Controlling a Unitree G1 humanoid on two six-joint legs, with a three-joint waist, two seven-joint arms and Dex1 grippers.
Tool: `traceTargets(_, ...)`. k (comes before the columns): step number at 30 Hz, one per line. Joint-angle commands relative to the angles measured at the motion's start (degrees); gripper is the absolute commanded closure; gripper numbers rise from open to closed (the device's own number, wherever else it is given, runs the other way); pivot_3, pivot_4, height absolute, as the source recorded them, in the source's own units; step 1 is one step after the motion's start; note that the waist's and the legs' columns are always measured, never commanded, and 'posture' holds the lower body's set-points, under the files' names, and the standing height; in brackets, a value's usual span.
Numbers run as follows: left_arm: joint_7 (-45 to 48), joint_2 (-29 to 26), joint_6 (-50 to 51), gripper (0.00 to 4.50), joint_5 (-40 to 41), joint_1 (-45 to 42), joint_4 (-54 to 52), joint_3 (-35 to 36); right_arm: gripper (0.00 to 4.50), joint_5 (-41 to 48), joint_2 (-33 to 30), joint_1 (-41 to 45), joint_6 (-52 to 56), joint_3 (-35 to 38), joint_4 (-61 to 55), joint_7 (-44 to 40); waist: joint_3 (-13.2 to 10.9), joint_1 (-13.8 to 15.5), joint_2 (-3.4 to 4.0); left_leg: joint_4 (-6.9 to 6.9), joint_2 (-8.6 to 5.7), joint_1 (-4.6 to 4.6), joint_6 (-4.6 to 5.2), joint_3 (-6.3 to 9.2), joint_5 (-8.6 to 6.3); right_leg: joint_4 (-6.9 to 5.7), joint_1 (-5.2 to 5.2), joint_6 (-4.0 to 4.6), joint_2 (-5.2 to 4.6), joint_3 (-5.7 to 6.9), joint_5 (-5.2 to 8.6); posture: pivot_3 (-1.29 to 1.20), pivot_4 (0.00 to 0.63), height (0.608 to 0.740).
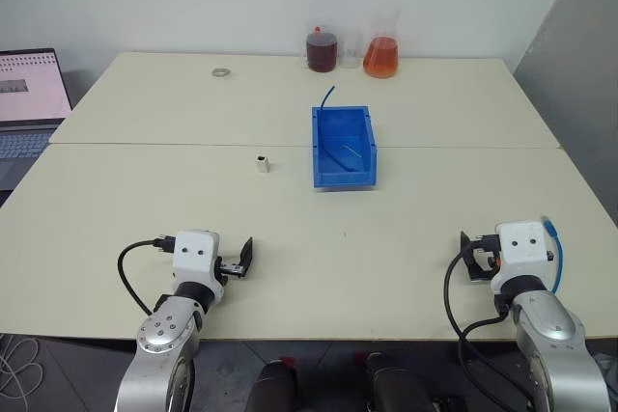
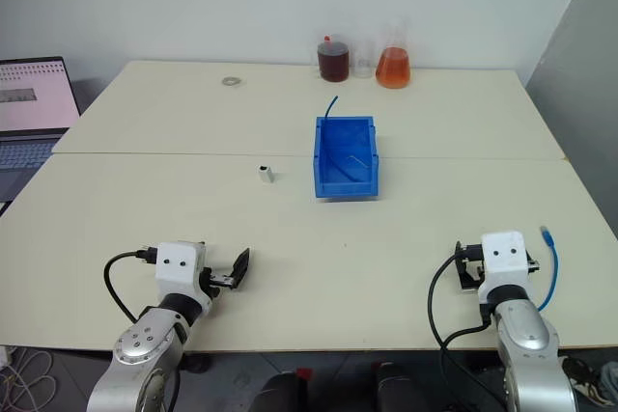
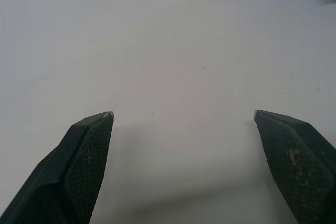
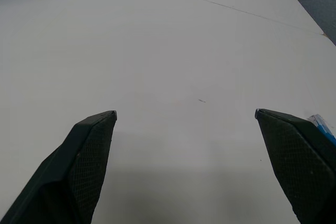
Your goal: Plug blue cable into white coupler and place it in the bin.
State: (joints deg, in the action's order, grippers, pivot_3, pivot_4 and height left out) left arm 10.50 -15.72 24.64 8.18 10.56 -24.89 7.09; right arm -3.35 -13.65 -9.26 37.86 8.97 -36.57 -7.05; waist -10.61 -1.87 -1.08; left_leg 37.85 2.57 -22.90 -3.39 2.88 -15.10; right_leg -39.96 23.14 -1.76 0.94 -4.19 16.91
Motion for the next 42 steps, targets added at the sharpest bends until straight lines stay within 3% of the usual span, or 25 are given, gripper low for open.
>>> traceTargets(1,-0.1,-0.02,0.05,0.0,0.31,-0.59,-2.67,0.77,0.01,-0.09,0.13,0.76,-1.03,0.88,-2.08,0.89,0.0,0.0,0.0,0.0,0.0,0.0,0.0,0.0,0.0,0.0,0.0,0.0,0.0,0.0,0.0,0.0,0.15,0.74)
traceTargets(42,0.21,0.33,1.34,0.0,0.33,-0.85,-3.51,0.53,0.01,-0.38,6.7,-7.25,9.7,6.72,-10.29,5.4,0.04,-0.04,0.03,-0.01,0.01,0.0,0.0,0.0,0.0,0.0,0.01,-0.02,0.0,0.0,0.02,0.0,0.15,0.74)
